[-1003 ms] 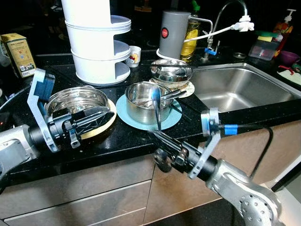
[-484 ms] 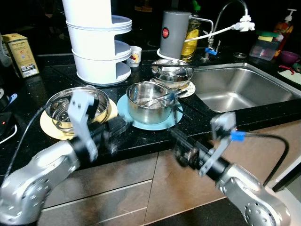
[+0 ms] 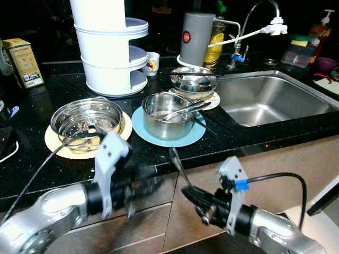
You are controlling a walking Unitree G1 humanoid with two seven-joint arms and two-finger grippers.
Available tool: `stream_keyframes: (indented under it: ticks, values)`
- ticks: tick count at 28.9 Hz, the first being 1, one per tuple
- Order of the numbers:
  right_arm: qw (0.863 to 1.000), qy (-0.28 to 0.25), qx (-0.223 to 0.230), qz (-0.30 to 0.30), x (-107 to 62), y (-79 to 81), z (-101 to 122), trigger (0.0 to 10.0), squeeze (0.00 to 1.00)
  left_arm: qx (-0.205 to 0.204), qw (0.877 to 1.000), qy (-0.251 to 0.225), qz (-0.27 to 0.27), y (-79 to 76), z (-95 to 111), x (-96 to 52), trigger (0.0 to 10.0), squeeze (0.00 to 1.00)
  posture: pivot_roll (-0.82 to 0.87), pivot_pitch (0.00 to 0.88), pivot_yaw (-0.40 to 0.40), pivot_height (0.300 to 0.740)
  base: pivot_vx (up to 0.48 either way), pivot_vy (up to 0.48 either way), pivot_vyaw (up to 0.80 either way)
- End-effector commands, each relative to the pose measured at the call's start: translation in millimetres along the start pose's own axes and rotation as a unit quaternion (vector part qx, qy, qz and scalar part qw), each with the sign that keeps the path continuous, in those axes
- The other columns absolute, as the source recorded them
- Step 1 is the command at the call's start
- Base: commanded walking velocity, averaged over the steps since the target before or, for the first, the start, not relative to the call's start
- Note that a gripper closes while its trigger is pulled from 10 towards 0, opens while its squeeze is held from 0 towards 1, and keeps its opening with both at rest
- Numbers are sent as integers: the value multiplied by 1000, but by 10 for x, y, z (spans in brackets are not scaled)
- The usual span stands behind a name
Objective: Kitchen organization
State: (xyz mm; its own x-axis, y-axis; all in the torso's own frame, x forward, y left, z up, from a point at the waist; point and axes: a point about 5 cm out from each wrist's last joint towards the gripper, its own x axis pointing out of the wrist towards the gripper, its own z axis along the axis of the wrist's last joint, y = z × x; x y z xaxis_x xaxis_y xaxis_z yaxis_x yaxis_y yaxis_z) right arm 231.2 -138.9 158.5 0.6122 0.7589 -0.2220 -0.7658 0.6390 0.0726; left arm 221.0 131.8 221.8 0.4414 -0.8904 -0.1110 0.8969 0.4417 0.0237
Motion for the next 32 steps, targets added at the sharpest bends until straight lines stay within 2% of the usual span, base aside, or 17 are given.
stream_keyframes:
  ticks: [1, 2, 3, 4, 6, 8, 13, 15, 18, 19, 21, 23, 24, 25, 29, 31, 32]
  values:
    - [999, 38, -14, 4, -8, 2, -124, 10000, 0, -2, 998, 52, -36, -92, -122, -7, 10000, 0, -29, 84, -35, 740, 0, 0, 0]
    - [999, 38, -14, 4, -8, 2, -124, 10000, 0, -2, 998, 52, -36, -92, -122, -7, 10000, 0, -29, 84, -35, 740, 0, 0, 0]
    - [994, 99, -40, -15, -33, -65, -330, 10000, 0, 20, 990, 140, -10, -66, -392, -18, 10000, 0, -30, 83, -33, 740, 0, 0, 0]
    - [994, 99, -40, -15, -33, -65, -330, 10000, 0, 20, 990, 140, -10, -66, -392, -18, 10000, 0, -30, 83, -33, 740, 0, 0, 0]
    - [989, 135, -41, -51, -39, -144, -495, 10000, 0, 39, 981, 184, 47, 16, -584, 7, 10000, 0, -30, 83, -33, 740, 0, 0, 0]
    - [985, 154, -29, -69, -39, -179, -613, 10000, 0, 28, 976, 199, 87, 61, -709, 47, 10000, 0, -29, 85, -33, 740, 0, 0, 0]
    - [970, 224, -45, -82, -51, -190, -870, 10000, 0, -7, 971, 230, 67, -77, -911, 90, 10000, 0, -30, 88, -33, 740, 0, 0, 0]
    - [968, 234, -47, -83, -49, -184, -919, 10000, 0, -9, 969, 240, 66, -99, -962, 94, 10000, 0, -30, 88, -33, 740, 0, 0, 0]
    - [957, 266, -59, -97, -25, -200, -1122, 10000, 0, 10, 947, 305, 98, -83, -1260, 69, 10000, 0, -28, 88, -32, 740, 0, 0, 0]
    - [957, 266, -59, -97, -25, -200, -1122, 10000, 0, 10, 947, 305, 98, -83, -1260, 69, 10000, 0, -28, 88, -32, 740, 0, 0, 0]
    - [948, 290, -45, -123, 8, -202, -1349, 10000, 0, -16, 922, 363, 130, -115, -1580, 24, 10000, 0, -31, 90, -31, 740, 0, 0, 0]
    - [941, 304, -29, -147, 27, -193, -1508, 10000, 0, -45, 902, 399, 159, -151, -1786, -7, 10000, 0, -31, 95, -29, 740, 0, 0, 0]
    - [941, 304, -29, -147, 27, -193, -1508, 10000, 0, -45, 902, 399, 159, -151, -1786, -7, 10000, 0, -31, 95, -29, 740, 0, 0, 0]
    - [933, 307, -19, -185, 59, -187, -1668, 10000, 0, -72, 880, 433, 180, -198, -2038, -62, 10000, 0, -31, 99, -28, 740, 0, 0, 0]
    - [933, 286, 6, -218, 95, -194, -1713, 10000, 0, -61, 878, 417, 228, -118, -2154, -77, 10000, 0, -32, 103, -26, 740, 0, 0, 0]
    - [928, 269, 57, -251, 117, -187, -1790, 10000, 0, -98, 864, 375, 322, 9, -2290, -109, 10000, 0, -29, 106, -28, 740, 0, 0, 0]
    - [928, 269, 57, -251, 117, -187, -1790, 10000, 0, -98, 864, 375, 322, 9, -2290, -109, 10000, 0, -29, 106, -28, 740, 0, 0, 0]
